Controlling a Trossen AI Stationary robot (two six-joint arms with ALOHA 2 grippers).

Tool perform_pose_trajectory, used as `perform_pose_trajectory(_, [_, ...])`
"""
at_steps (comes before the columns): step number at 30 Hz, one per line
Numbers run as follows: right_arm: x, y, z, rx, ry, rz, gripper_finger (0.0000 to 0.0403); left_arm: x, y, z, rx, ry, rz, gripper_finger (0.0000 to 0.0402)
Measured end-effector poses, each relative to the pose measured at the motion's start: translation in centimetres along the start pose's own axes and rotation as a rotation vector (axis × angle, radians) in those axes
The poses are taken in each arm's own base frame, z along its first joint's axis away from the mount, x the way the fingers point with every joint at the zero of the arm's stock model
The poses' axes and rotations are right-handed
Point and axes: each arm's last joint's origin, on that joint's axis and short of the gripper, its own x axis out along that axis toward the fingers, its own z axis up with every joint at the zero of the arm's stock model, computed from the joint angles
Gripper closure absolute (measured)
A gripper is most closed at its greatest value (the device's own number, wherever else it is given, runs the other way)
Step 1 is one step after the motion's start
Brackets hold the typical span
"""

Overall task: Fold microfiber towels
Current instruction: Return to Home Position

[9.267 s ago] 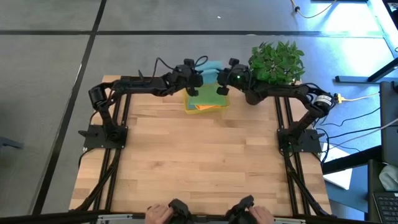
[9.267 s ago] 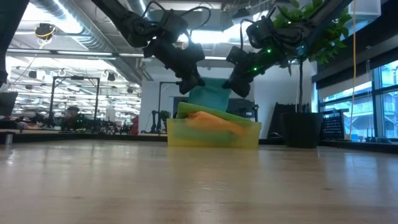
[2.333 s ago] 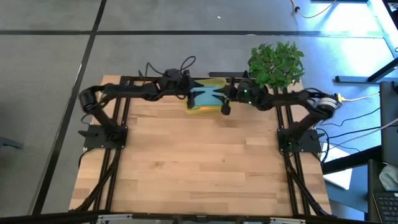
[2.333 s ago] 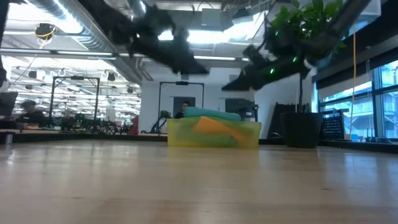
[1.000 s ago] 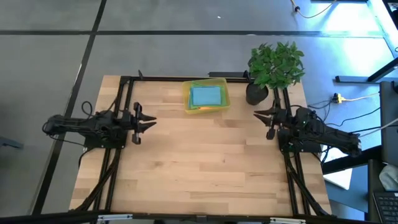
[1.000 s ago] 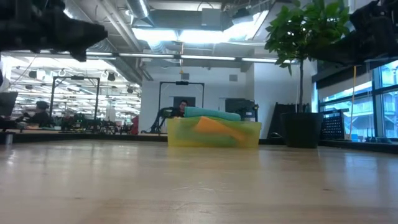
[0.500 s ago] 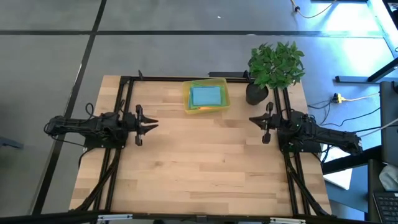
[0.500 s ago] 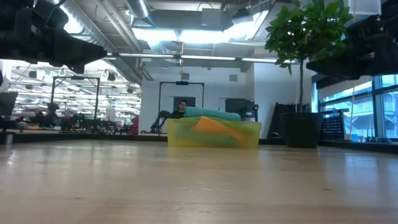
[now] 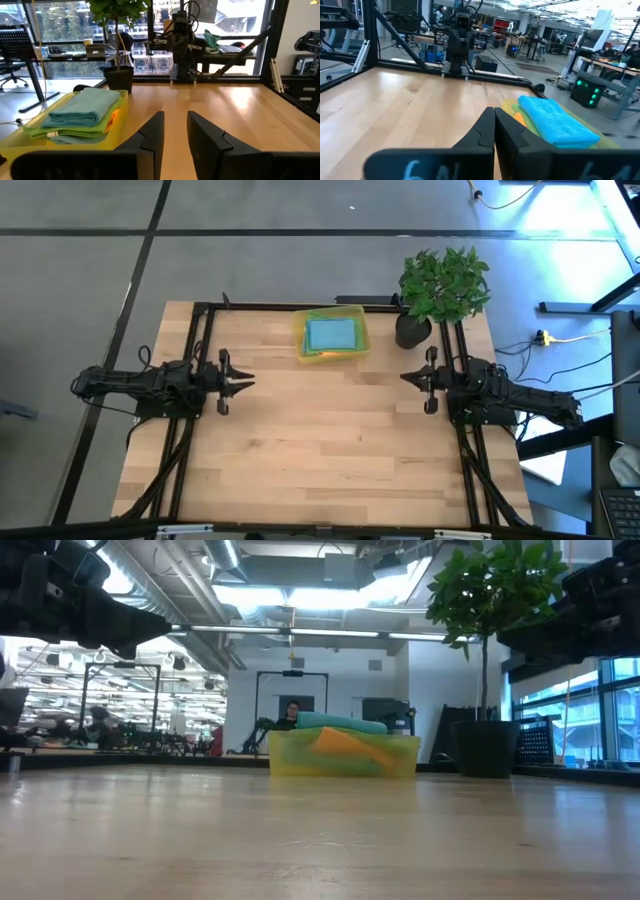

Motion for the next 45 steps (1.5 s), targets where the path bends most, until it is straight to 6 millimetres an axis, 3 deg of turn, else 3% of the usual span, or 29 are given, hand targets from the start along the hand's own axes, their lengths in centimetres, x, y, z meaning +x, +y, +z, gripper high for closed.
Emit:
perform_pose_trajectory(7, [-0.02, -0.35, -0.22, 0.026, 0.037, -0.128, 0.0376, 0.0, -0.01, 0.0, -0.002, 0.0, -0.005, 0.0327])
perform_pose_trajectory(45, [-0.03, -0.38, -0.2, 0.026, 0.035, -0.135, 0.0369, 0.0, -0.02, 0.01, -0.002, -0.001, -0.006, 0.0328])
